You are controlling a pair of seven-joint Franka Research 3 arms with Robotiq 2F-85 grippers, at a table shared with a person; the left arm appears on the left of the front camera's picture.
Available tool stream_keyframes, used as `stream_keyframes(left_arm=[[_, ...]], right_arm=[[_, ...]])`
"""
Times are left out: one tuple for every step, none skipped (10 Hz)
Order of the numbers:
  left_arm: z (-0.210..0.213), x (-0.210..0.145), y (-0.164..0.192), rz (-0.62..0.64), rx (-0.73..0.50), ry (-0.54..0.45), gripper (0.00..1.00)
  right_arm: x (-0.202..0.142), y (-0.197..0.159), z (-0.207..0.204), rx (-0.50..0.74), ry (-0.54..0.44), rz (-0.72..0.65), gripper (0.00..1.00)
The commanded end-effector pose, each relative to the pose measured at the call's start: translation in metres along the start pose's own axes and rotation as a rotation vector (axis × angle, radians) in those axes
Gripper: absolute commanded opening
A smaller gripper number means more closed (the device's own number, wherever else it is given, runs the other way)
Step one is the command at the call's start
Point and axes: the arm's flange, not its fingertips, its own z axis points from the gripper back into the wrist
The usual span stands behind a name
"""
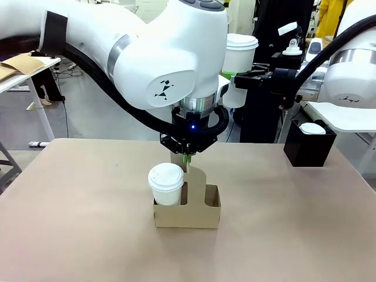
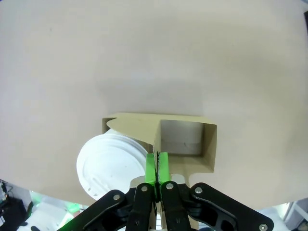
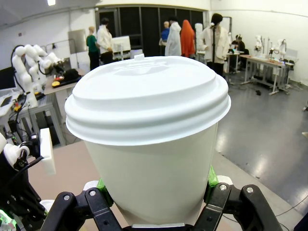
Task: Pour a drink into a cup and package it in a carrier.
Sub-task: Position the Cup Carrier in the center of the table, then insert the held 600 ml Paper Cup into the Cup Carrier.
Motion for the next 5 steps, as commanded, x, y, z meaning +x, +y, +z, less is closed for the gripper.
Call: stream_keyframes(left_arm=[[-0.0014, 0.0009, 0.0027, 0.007, -0.006, -0.003, 0.02], [-0.0014, 0.0009, 0.0027, 0.007, -0.006, -0.003, 0.02], [-0.0014, 0.0009, 0.0027, 0.007, -0.006, -0.003, 0.02], [-0.0014, 0.0009, 0.0027, 0.007, -0.006, -0.003, 0.02], [0.0001, 0.0010, 0.0008, 0.002, -0.003, 0.003, 0.02]], right_arm=[[0.0058, 0.0003, -0.0027, -0.008, -0.004, 0.006, 0.80], [0.0058, 0.0003, -0.0027, -0.008, -0.004, 0.006, 0.80], [0.0058, 0.0003, -0.0027, -0.008, -0.004, 0.006, 0.80], [0.0058, 0.0003, -0.0027, -0.008, -0.004, 0.006, 0.80], [0.0058, 0.0003, -0.0027, -0.008, -0.004, 0.006, 0.80]])
